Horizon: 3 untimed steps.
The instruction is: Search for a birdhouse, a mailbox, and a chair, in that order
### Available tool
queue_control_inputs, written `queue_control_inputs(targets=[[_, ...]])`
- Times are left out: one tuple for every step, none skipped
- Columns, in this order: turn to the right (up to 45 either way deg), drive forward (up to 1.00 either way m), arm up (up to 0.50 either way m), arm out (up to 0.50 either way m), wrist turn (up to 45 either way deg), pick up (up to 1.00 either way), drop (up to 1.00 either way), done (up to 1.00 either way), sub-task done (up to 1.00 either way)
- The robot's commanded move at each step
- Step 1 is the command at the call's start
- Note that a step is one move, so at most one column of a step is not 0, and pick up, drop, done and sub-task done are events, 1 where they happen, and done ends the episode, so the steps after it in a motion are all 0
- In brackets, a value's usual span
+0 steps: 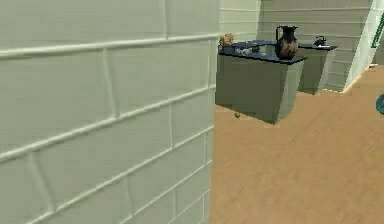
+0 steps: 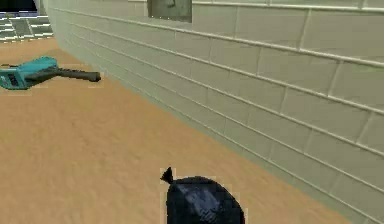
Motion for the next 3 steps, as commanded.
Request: queue_control_inputs(targets=[[42.0,0.00,0.00,0.00,0.0,0.00,0.00,0.00,0.00],[0.0,0.80,0.00,0.00,0.0,0.00,0.00,0.00,0.00],[6.0,0.00,0.00,0.00,0.0,0.00,0.00,0.00,0.00]])
